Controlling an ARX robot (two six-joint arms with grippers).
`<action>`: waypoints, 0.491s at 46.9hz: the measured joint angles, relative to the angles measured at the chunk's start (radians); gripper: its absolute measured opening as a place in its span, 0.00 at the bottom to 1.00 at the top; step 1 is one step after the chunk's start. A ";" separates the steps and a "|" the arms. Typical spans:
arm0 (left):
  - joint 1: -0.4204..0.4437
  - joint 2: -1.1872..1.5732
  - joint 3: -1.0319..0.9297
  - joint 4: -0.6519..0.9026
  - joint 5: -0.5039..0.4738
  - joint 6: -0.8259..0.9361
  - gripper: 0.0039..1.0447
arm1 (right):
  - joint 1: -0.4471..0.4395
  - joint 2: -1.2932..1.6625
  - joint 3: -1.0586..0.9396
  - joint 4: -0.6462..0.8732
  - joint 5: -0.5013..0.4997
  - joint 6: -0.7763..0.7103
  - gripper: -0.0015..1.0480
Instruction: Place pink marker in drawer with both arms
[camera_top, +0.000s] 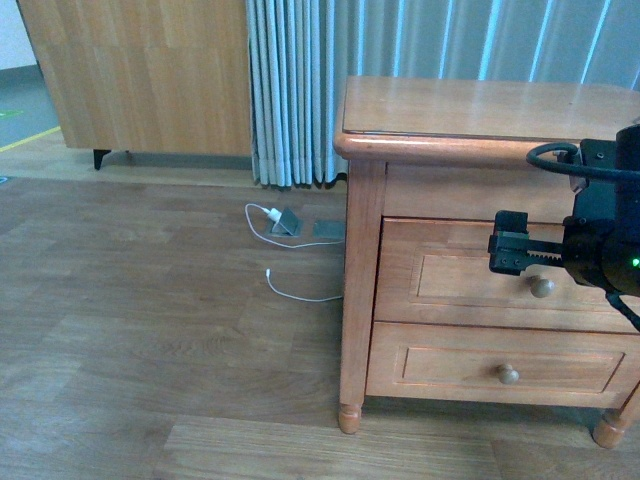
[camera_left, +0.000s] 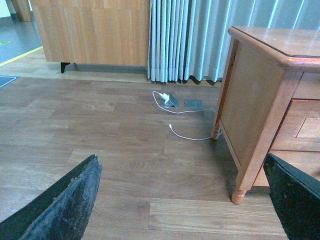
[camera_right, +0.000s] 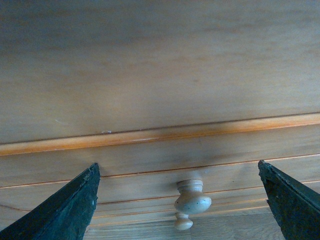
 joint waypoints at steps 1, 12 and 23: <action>0.000 0.000 0.000 0.000 0.000 0.000 0.94 | 0.000 0.003 0.000 0.005 0.001 -0.002 0.92; 0.000 0.000 0.000 0.000 0.000 0.000 0.94 | -0.002 0.016 -0.008 0.063 0.002 -0.030 0.92; 0.000 0.000 0.000 0.000 0.000 0.000 0.94 | -0.012 -0.044 -0.053 0.058 -0.016 -0.031 0.92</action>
